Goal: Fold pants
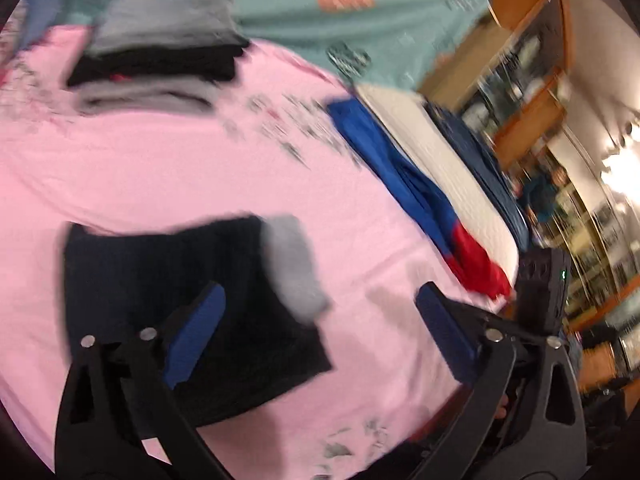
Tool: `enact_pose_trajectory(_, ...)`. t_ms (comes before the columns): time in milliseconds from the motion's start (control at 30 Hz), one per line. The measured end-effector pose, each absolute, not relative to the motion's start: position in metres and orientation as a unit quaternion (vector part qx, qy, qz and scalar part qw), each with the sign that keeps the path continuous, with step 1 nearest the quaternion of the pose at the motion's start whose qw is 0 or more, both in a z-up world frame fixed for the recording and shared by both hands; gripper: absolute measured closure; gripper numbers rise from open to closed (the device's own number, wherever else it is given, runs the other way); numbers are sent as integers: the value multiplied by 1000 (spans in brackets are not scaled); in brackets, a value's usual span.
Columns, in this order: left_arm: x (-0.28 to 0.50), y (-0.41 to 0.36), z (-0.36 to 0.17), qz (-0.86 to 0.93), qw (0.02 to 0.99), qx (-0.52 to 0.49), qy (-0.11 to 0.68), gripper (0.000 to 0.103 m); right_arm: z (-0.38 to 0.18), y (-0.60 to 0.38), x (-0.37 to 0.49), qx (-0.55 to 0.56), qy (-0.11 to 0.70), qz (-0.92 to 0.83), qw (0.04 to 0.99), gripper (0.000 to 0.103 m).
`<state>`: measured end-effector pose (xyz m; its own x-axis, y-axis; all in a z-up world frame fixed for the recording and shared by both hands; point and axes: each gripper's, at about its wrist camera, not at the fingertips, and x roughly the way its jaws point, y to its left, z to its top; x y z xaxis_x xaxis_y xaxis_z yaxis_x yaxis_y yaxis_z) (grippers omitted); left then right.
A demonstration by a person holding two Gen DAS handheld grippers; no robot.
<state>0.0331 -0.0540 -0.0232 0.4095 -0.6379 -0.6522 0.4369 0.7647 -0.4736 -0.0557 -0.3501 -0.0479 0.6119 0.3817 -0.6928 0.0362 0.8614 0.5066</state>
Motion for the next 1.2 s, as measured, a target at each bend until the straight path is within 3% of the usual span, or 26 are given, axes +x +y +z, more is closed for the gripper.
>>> enact_pose_trajectory(100,38,-8,-25,-253,859,-137,423,7,-33,-313,-40,219,431,155,862,79)
enact_pose_trajectory(133,39,3,-30,-249,856,-152,427,14,-27,-302,-37,210,427,172,863,79)
enact_pose_trajectory(167,40,10,-35,-251,849,-165,434,36,-18,-285,-31,195,419,198,864,79)
enact_pose_trajectory(200,41,14,-45,-256,838,-172,449,68,-13,-274,-26,185,414,213,865,79)
enact_pose_trajectory(267,41,9,-61,-257,825,-167,474,99,-7,-253,-13,164,416,225,866,79)
enact_pose_trajectory(300,39,6,-70,-257,821,-164,483,99,-8,-243,-5,156,421,228,864,79)
enact_pose_trajectory(467,41,-6,-105,-240,817,-134,507,99,-30,-225,19,135,454,193,859,79)
enact_pose_trajectory(600,46,-10,-130,-240,808,-136,520,99,-93,-233,34,150,533,140,821,80)
enact_pose_trajectory(733,49,-4,-127,-250,802,-148,522,99,-90,-234,34,146,527,143,825,78)
enact_pose_trajectory(800,47,2,-121,-254,797,-161,525,99,-85,-234,34,152,528,151,822,72)
enact_pose_trajectory(833,46,6,-115,-254,798,-163,522,95,-79,-237,31,159,527,156,820,70)
enact_pose_trajectory(867,42,13,-107,-250,805,-161,513,74,-69,-241,27,167,521,163,821,68)
enact_pose_trajectory(900,37,22,-97,-244,817,-159,498,45,-58,-246,22,173,510,165,826,65)
enact_pose_trajectory(933,34,29,-89,-229,827,-156,490,32,-47,-252,17,180,495,162,834,50)
enact_pose_trajectory(967,31,38,-82,-188,843,-145,482,19,-38,-261,11,189,478,151,844,25)
enact_pose_trajectory(1033,29,47,-75,-136,862,-122,473,19,-28,-278,3,204,450,126,860,9)
enact_pose_trajectory(1200,46,64,-101,-131,822,-167,528,19,-51,-292,6,244,478,128,834,9)
